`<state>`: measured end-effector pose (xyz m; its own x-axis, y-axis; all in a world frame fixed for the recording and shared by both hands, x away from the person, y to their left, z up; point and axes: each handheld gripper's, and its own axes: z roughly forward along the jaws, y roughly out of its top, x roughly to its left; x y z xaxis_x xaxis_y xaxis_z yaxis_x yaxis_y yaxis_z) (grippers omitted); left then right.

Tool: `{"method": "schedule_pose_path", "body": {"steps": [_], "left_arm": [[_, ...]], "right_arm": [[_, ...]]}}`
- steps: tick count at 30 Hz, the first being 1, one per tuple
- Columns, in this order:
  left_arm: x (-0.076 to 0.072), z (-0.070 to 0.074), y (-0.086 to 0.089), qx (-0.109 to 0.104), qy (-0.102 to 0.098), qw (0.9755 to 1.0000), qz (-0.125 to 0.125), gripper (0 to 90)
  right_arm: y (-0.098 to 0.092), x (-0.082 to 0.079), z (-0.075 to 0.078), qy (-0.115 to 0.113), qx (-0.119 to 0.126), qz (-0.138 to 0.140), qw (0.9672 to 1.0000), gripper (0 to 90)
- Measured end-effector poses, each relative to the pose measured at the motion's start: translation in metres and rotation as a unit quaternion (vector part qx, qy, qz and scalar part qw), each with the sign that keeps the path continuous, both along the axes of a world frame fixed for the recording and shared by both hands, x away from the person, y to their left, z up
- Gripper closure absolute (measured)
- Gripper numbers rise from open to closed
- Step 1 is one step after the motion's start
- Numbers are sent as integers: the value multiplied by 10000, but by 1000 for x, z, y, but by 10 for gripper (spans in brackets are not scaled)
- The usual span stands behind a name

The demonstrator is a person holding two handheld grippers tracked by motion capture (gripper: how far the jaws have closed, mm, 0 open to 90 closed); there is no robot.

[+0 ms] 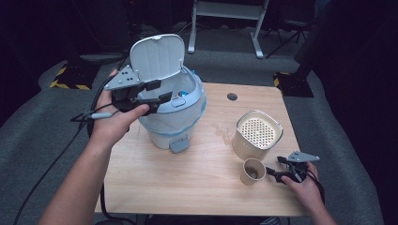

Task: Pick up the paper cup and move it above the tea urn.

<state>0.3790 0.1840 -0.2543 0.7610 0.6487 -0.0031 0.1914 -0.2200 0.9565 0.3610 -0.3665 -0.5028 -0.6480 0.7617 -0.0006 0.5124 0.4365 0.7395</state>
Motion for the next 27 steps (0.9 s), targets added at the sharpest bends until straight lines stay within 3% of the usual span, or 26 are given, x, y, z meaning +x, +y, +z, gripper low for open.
{"method": "schedule_pose_path", "body": {"steps": [1,10,13,14,19,27], "left_arm": [[-8,-5,3,77,22,10000,-40,435],[-32,-34,7,223,129,9993,-268,429],[-41,-52,9,250,215,9991,-271,428],[-41,-52,9,250,215,9991,-271,428],[-47,-82,12,481,308,9982,-154,417],[-49,-123,20,534,601,9967,-123,417]], "right_arm": [[2,-1,3,64,64,185,9998,294],[6,-14,16,49,166,596,9981,271],[7,-21,20,125,162,811,9965,266],[7,-21,20,125,162,811,9965,266],[12,-33,27,45,260,995,9947,233],[26,-46,30,-40,454,1325,9901,201]]}}
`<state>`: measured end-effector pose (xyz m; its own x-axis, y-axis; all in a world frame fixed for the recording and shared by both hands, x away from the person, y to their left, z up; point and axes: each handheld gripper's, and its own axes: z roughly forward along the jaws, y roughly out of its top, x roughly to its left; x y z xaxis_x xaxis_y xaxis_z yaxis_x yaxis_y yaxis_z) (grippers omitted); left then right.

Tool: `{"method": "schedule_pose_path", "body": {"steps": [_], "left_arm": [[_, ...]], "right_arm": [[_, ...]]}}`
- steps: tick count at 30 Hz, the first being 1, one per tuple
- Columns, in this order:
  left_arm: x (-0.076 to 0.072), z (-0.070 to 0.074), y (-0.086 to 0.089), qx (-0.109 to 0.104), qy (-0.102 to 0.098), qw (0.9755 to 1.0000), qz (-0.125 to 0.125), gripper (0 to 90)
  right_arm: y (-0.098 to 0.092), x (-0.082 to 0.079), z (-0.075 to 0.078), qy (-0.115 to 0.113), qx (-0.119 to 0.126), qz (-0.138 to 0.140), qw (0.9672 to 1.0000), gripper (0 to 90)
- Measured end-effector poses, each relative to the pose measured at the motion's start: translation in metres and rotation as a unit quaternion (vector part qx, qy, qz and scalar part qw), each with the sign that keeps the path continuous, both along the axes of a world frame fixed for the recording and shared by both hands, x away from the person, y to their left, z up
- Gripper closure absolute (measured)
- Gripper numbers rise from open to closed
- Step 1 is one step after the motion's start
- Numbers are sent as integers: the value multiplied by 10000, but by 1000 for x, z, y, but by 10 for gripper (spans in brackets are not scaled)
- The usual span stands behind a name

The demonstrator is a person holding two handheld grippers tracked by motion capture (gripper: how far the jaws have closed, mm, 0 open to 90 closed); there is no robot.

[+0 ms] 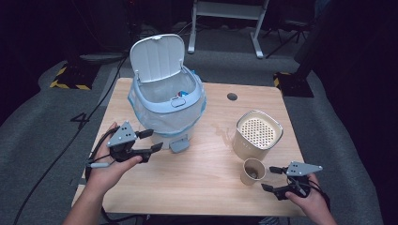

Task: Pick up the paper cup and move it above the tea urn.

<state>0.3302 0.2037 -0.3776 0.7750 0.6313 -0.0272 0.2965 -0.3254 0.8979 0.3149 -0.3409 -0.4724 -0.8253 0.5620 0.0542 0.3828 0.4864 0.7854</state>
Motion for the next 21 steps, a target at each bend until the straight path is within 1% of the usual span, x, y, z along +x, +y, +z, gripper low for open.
{"method": "schedule_pose_path", "body": {"steps": [1,2,3,4,5,6,7,8,9,10,12,13,15,16,17,18,19,21], "left_arm": [[0,-4,1,-4,30,10000,10,417],[1,-11,2,11,105,9999,17,416],[1,-17,2,51,148,9999,44,417],[2,-26,3,168,192,9996,107,417],[2,-26,3,168,192,9996,107,417],[3,-35,3,240,264,9993,133,417],[3,-35,3,240,264,9993,133,417],[3,-40,3,238,336,9991,138,417],[4,-48,2,275,392,9988,124,417],[4,-48,2,275,392,9988,124,417],[5,-58,2,332,470,9983,133,416],[6,-61,2,351,478,9981,151,415],[9,-71,3,446,536,9973,211,415],[9,-75,3,418,632,9969,231,415],[10,-78,4,428,664,9966,233,415],[11,-85,5,459,775,9956,258,415],[11,-85,5,459,775,9956,258,415],[12,-92,5,510,874,9944,290,412]], "right_arm": [[2,0,-1,-23,46,27,10000,191],[4,-1,-1,-26,60,28,10000,189],[8,0,-4,-27,139,66,9999,184],[9,0,-5,-27,156,64,9999,180],[9,0,-5,-27,156,64,9999,180],[12,1,-8,-47,202,62,9998,176],[12,1,-8,-47,202,62,9998,176],[14,2,-9,-49,217,61,9997,175],[19,3,-12,-59,289,74,9995,176],[21,3,-13,-65,310,73,9995,177],[23,3,-14,-73,338,69,9994,179],[25,4,-16,-84,355,54,9993,180],[27,5,-18,-74,396,50,9992,181],[30,7,-20,-83,481,48,9988,185],[31,8,-20,-88,523,51,9986,189],[32,9,-21,-90,580,57,9983,193],[32,9,-21,-90,580,57,9983,193],[35,11,-21,-114,669,70,9977,213]]}}
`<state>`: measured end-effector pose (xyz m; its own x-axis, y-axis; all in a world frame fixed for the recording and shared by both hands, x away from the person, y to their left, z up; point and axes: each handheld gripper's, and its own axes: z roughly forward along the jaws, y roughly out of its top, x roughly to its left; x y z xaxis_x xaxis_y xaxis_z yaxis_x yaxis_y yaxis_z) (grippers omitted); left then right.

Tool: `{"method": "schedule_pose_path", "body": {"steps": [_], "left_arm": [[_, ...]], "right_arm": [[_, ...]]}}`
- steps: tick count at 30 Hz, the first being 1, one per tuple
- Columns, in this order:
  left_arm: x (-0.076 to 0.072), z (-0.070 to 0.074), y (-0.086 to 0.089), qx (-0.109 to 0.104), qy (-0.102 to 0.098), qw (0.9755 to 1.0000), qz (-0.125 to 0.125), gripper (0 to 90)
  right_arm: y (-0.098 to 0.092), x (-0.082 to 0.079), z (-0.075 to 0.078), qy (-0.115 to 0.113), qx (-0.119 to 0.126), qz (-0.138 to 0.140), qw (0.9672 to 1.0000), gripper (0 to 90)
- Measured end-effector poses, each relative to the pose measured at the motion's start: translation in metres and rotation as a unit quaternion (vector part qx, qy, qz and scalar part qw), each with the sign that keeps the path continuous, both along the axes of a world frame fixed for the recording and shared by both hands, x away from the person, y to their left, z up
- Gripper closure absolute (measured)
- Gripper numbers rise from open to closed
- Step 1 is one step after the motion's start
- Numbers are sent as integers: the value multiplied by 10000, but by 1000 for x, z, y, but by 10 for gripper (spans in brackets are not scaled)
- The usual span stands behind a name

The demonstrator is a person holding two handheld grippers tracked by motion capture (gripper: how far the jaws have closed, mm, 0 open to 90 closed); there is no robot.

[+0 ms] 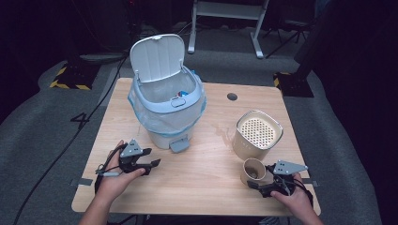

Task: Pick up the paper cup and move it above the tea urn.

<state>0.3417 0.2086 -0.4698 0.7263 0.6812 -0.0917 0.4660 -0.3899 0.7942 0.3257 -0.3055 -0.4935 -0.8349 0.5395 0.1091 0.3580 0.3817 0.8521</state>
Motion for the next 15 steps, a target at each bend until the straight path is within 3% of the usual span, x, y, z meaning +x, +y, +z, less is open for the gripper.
{"method": "schedule_pose_path", "body": {"steps": [5,10,14,15], "left_arm": [[2,-13,0,362,176,9991,89,366],[3,-21,1,497,337,9980,180,344],[3,-28,-1,776,433,9956,284,290],[3,-29,-1,911,495,9941,316,270]], "right_arm": [[4,4,-3,36,104,1,9999,234],[6,5,-5,1,140,-26,9999,250],[5,5,-5,-34,130,-24,9999,282],[5,5,-5,-40,122,-18,9999,286]]}}
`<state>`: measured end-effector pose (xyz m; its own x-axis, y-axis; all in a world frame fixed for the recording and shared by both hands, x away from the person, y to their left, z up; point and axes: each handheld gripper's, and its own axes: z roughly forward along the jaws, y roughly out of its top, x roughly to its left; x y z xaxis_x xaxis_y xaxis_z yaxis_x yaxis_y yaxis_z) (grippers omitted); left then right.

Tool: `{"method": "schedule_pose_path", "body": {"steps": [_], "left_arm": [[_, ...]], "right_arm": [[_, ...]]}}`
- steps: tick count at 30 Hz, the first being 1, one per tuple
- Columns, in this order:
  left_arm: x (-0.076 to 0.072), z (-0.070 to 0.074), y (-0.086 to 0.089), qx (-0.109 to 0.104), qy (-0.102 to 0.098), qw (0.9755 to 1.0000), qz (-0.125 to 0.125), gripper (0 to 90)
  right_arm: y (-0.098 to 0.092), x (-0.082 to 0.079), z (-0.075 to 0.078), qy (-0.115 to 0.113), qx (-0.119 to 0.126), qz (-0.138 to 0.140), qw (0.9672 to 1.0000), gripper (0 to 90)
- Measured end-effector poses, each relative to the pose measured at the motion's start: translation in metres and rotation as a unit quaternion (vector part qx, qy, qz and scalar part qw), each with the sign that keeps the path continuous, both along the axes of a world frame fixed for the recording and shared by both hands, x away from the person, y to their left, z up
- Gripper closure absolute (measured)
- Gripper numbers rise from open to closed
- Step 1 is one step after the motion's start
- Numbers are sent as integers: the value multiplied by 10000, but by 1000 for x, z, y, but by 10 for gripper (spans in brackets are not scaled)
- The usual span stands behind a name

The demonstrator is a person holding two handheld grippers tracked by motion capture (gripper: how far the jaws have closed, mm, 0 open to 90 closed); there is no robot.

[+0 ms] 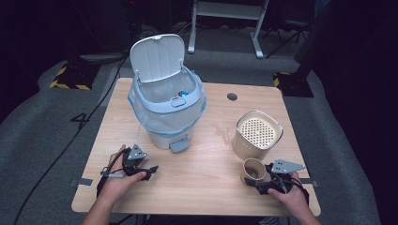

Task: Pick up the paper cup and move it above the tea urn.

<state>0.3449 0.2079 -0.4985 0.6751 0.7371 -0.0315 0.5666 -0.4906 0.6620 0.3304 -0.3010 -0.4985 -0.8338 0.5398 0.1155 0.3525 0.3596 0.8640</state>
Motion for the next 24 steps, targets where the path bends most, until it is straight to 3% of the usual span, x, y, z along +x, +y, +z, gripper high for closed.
{"method": "schedule_pose_path", "body": {"steps": [6,10,16,20,24], "left_arm": [[-1,-6,2,-112,-156,9998,21,164],[-1,-6,2,-103,-156,9998,-11,154],[-1,-6,2,-93,-144,9998,-74,132],[0,-6,2,-90,-149,9998,-33,130],[0,-6,2,-85,-153,9998,17,125]], "right_arm": [[-2,-2,5,-120,-90,88,9998,308],[-3,-3,11,-151,-64,112,9998,312],[-3,-5,33,-253,-85,216,9994,317],[-4,-6,57,-340,-76,284,9990,319],[-5,-5,70,-274,-85,330,9990,323]]}}
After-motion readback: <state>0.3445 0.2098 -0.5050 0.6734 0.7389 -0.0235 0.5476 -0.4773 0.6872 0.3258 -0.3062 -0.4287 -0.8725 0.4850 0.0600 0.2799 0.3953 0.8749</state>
